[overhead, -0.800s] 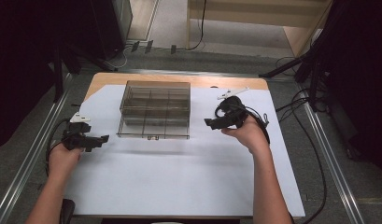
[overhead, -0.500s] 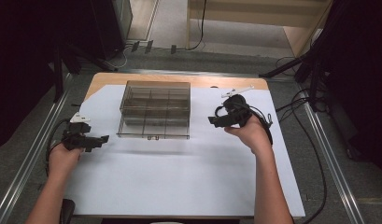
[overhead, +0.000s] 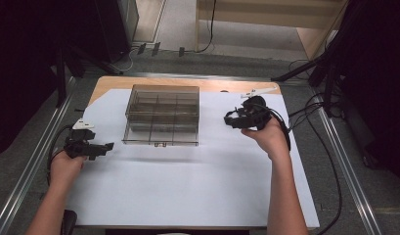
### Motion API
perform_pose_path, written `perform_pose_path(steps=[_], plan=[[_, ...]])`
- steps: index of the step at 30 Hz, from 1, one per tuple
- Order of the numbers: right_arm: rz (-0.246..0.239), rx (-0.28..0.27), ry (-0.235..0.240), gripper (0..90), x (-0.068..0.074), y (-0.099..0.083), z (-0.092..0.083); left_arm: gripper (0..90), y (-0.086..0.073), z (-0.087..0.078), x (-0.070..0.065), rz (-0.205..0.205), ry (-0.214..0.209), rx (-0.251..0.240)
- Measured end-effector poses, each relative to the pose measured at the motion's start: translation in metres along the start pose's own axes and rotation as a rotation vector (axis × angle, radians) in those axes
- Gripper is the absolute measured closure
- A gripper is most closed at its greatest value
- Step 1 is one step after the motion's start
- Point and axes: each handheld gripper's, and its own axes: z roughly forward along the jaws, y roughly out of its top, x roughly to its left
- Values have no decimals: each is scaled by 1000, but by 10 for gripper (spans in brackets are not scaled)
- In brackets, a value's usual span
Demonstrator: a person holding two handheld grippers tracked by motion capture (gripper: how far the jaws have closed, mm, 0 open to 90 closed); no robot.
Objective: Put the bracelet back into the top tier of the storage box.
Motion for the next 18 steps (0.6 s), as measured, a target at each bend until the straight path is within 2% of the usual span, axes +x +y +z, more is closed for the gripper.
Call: perform_pose_path(steps=[7,11,13,18], plan=[[12,-7,4,324,-3,1,1,144,0,0,1,-4,9,6],[3,13,-1,342,-5,-1,1,144,2,1,-3,8,7,8],[47,34,17,353,-11,-1,2,144,1,1,-4,11,11,15],[43,43,-6,340,-13,-2,4,144,1,1,-2,2,12,12]])
